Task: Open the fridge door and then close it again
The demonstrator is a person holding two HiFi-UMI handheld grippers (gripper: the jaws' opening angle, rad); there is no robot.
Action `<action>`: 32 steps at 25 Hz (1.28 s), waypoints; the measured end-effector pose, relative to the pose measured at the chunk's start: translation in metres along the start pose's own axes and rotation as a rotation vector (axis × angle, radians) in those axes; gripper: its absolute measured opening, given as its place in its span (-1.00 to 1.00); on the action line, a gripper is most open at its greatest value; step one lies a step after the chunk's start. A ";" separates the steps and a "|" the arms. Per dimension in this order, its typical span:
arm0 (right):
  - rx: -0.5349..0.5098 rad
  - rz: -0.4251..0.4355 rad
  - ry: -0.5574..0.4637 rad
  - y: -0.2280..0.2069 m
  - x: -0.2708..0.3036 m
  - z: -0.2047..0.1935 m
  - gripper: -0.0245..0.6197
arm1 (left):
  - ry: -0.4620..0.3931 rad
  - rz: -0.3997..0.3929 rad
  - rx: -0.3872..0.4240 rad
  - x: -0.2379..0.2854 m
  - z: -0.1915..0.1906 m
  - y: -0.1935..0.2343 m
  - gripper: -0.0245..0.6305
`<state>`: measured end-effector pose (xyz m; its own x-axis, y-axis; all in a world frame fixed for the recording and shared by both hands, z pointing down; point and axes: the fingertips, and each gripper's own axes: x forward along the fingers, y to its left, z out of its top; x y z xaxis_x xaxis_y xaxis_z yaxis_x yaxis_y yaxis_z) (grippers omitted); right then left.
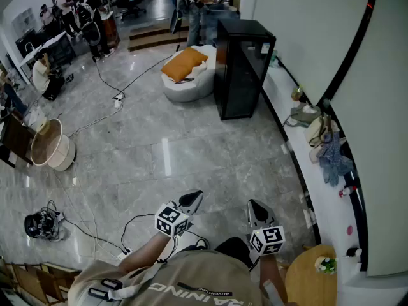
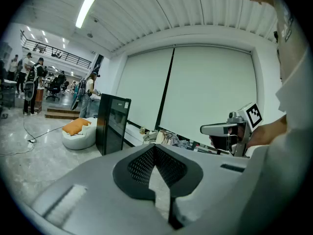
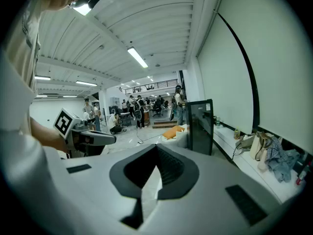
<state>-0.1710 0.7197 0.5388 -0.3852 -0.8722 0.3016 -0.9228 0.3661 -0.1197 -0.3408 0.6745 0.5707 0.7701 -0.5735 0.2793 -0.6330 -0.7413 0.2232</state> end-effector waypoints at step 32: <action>-0.022 0.013 0.069 -0.176 0.032 -0.022 -0.94 | 0.028 0.039 0.022 0.153 0.053 -0.026 -0.93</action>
<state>-0.0205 0.6347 0.5905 -0.3951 -0.8430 0.3651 -0.9171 0.3851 -0.1032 -0.2024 0.5877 0.5578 0.7424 -0.5924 0.3130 -0.6602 -0.7265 0.1907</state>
